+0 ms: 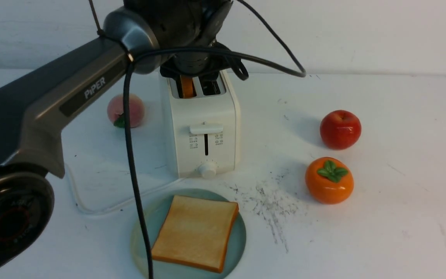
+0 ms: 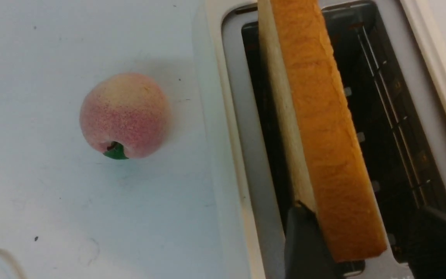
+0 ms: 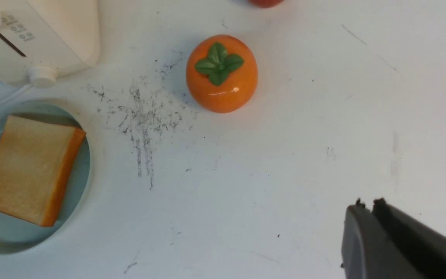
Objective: Take toasted bread from bread machine on white table place on plate.
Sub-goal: 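Reach for a toast slice standing in the toaster with the left gripper, then place the slice of bread on the plate with the left gripper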
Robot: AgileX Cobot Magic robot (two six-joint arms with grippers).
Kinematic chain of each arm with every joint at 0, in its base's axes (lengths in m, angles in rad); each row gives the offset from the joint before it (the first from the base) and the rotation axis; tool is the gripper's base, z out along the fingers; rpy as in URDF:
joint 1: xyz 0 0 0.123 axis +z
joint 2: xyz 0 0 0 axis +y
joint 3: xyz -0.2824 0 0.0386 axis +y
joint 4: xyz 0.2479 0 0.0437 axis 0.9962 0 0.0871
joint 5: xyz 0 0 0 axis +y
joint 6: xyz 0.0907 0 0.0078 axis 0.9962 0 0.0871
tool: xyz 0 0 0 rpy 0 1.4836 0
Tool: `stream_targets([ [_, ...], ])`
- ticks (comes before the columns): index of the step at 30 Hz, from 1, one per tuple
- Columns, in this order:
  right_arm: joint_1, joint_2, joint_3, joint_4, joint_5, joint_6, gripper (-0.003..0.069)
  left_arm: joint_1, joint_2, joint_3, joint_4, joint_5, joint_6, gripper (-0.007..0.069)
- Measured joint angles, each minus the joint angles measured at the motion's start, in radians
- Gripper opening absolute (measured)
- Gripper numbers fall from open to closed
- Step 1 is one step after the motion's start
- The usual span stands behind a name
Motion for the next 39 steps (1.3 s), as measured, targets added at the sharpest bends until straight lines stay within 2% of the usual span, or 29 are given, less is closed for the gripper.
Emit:
stream_targets([
  [4, 0.000, 0.000, 0.000, 0.000, 0.000, 0.000, 0.0039, 0.000, 0.013, 0.000, 0.006, -0.013, 0.000, 0.0343],
  [6, 0.000, 0.000, 0.000, 0.000, 0.000, 0.000, 0.0043, 0.000, 0.020, 0.000, 0.012, -0.020, 0.000, 0.0314],
  [8, 0.000, 0.000, 0.000, 0.000, -0.001, 0.000, 0.0044, 0.000, 0.025, 0.000, 0.017, -0.023, 0.000, 0.0253],
  [10, 0.000, 0.000, 0.000, 0.000, -0.001, 0.000, 0.0046, 0.000, 0.025, 0.000, 0.029, -0.026, 0.000, 0.0141],
  [13, 0.000, 0.000, 0.000, 0.000, -0.002, 0.000, 0.0050, 0.000, 0.021, -0.001, 0.038, -0.028, 0.002, 0.0061],
  [17, 0.000, 0.000, 0.000, 0.000, -0.004, 0.000, 0.0054, 0.000, 0.005, -0.033, 0.032, -0.018, 0.003, 0.0059],
  [24, 0.000, 0.000, 0.001, 0.000, -0.005, 0.000, 0.0062, 0.000, -0.176, -0.199, -0.035, 0.097, 0.010, 0.0059],
  [26, 0.000, 0.000, 0.001, 0.000, -0.005, 0.000, 0.0065, 0.000, -0.245, -0.227, -0.076, 0.153, 0.047, 0.0059],
  [29, 0.000, 0.000, 0.003, 0.000, -0.005, 0.000, 0.0069, 0.000, -0.361, -0.221, -0.134, 0.194, 0.174, 0.0059],
  [33, 0.000, 0.000, 0.006, 0.000, -0.007, 0.000, 0.0071, 0.000, -0.518, -0.118, -0.232, 0.194, 0.267, 0.0059],
  [36, 0.000, 0.000, 0.019, -0.001, -0.008, 0.000, 0.0073, 0.000, -0.664, 0.069, -0.334, 0.194, 0.281, 0.0059],
  [38, 0.000, 0.000, 0.037, 0.000, -0.028, 0.000, 0.0076, 0.000, -0.774, 0.270, -0.399, 0.194, 0.284, 0.0059],
  [39, 0.000, 0.000, 0.038, 0.000, -0.030, 0.000, 0.0076, 0.000, -0.774, 0.289, -0.404, 0.194, 0.284, 0.0059],
])
